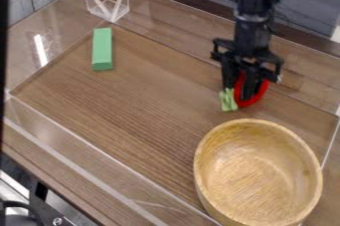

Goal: Move the red object to the right side of the table

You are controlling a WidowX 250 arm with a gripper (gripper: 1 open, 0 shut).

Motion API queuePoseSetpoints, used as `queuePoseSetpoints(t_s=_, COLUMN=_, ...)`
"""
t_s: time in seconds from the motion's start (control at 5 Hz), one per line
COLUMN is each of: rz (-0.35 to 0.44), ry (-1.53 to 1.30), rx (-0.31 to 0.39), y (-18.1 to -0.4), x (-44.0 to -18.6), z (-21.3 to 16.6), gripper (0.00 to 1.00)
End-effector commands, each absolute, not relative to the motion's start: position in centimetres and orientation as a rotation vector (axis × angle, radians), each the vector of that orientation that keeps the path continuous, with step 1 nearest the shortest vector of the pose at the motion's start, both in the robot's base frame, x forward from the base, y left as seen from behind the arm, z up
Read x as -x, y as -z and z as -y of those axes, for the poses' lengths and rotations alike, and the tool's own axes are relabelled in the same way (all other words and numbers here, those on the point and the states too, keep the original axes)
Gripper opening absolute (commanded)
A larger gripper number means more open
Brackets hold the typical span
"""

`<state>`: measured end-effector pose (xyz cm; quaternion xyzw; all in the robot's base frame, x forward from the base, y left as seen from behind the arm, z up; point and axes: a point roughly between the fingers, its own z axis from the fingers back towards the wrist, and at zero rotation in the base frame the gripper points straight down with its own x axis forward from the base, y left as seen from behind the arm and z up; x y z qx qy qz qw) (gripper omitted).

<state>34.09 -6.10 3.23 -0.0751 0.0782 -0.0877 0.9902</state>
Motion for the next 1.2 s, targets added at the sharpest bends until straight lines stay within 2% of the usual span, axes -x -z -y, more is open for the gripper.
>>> queuePoseSetpoints(t_s=0.0, rz=-0.112, ry=0.23, rx=0.136, y=-4.5, x=-34.6, z=7.6, gripper=1.0)
queuePoseSetpoints(t_s=0.2, rz=-0.12, ry=0.27, rx=0.124, y=-4.6, x=-34.2, z=8.4, gripper=1.0)
queuePoseSetpoints(t_s=0.6, rz=-0.121, ry=0.236, rx=0.078, y=-6.6, x=-33.7, z=8.5, gripper=1.0)
queuePoseSetpoints(t_s=1.0, rz=-0.109, ry=0.286, rx=0.042, y=-7.2, x=-33.2, z=9.6, gripper=1.0)
